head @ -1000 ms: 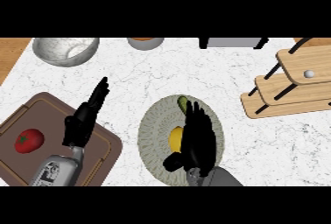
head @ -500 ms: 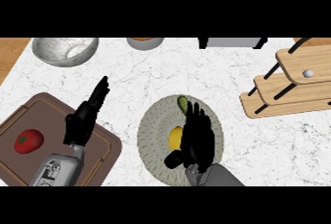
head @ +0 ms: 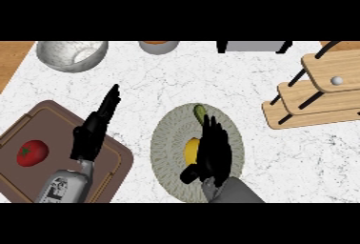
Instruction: Pick the lemon from the placemat and place it in the tiered shelf
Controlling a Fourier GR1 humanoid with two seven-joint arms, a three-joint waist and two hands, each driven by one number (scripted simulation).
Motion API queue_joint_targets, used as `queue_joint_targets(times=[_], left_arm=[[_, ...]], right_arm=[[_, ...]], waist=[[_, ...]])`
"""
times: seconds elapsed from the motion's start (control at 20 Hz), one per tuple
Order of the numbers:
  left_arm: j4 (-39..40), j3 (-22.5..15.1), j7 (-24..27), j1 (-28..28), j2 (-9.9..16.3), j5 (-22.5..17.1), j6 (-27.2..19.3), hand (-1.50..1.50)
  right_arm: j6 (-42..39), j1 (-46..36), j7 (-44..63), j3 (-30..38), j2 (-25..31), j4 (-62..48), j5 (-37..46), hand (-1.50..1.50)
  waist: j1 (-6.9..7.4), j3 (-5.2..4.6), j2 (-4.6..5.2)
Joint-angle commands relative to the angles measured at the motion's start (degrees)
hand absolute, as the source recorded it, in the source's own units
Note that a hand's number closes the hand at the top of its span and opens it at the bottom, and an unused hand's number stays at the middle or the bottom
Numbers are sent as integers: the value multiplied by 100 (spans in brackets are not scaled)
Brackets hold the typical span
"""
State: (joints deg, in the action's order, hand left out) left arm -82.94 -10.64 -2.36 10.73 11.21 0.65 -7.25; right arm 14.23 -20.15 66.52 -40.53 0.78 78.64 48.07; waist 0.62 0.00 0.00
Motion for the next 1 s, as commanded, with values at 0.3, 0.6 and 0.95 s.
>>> queue_joint_targets(times=[0.3, 0.6, 0.95], left_arm=[[-27, 157, -218, 135, -94, 79, 19, 0], [-177, 430, -133, 10, 99, -121, 392, 0], [-94, 454, 193, -211, -3, 124, 399, 0]], right_arm=[[411, 155, 717, -549, -74, -422, -329, 150], [324, -138, 654, -603, -74, -672, -12, 150], [-184, 561, -82, -271, 270, 336, 394, 150]], waist=[[-20, 1, -1], [-15, -1, -1], [-72, -1, -11]])
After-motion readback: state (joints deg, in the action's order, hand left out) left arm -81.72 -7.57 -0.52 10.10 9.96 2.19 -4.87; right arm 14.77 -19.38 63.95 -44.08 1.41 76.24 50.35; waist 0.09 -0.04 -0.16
